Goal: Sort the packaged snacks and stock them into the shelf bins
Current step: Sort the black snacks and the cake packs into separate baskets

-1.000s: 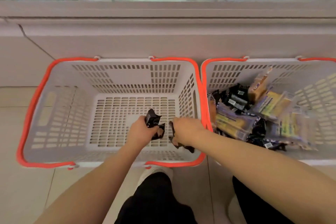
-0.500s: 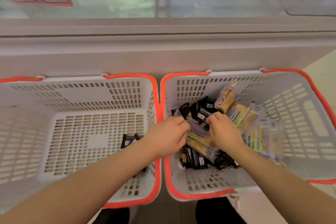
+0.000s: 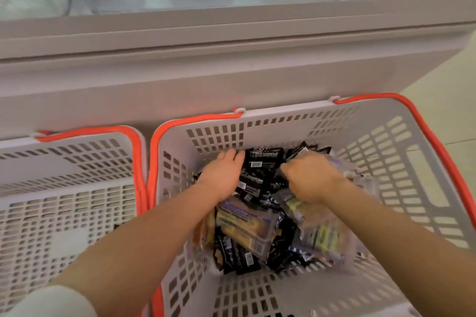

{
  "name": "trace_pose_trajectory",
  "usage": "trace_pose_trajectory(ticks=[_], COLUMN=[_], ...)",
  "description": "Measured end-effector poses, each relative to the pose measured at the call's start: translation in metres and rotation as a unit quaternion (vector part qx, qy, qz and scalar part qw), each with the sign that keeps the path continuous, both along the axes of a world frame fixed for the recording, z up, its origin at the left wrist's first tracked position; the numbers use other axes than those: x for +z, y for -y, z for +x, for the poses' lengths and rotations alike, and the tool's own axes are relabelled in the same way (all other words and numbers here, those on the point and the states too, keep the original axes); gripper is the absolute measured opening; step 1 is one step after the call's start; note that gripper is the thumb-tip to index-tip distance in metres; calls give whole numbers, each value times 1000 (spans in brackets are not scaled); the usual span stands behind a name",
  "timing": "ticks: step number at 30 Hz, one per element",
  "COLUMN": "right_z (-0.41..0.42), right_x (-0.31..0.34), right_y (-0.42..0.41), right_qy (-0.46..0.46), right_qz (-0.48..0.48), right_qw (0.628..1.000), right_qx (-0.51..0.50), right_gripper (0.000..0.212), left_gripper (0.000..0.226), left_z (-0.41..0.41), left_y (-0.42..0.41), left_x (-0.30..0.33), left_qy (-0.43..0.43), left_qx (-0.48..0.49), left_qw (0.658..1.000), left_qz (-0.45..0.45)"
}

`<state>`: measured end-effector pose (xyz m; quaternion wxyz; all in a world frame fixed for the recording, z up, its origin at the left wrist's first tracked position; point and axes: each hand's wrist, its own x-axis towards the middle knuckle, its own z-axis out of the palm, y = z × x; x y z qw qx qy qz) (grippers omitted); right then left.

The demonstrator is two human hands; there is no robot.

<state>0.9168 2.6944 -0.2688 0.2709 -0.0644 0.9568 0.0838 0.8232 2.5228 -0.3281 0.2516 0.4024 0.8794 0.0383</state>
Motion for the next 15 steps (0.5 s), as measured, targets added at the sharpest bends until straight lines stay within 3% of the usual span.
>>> trace_pose_trajectory(ticks=[3, 8, 12, 15], right_z=[21, 11, -12, -20], right_x=[1, -10, -35, -53], right_y=[-14, -19, -10, -3], right_qy=[39, 38, -17, -9], right_qz=[-31, -61, -130, -149], right_qw=[999, 995, 980, 974], right_qx=[-15, -69, -152, -173], right_gripper=[26, 39, 33, 50], left_gripper=[56, 69, 58, 59], left_z=[0, 7, 8, 6], left_y=[-7, -28, -32, -22], left_x=[-6, -12, -15, -16], left_qy=[4, 77, 80, 125], left_qx=[57, 49, 15, 2], left_qw=[997, 995, 996, 991], left_qz=[51, 46, 37, 43])
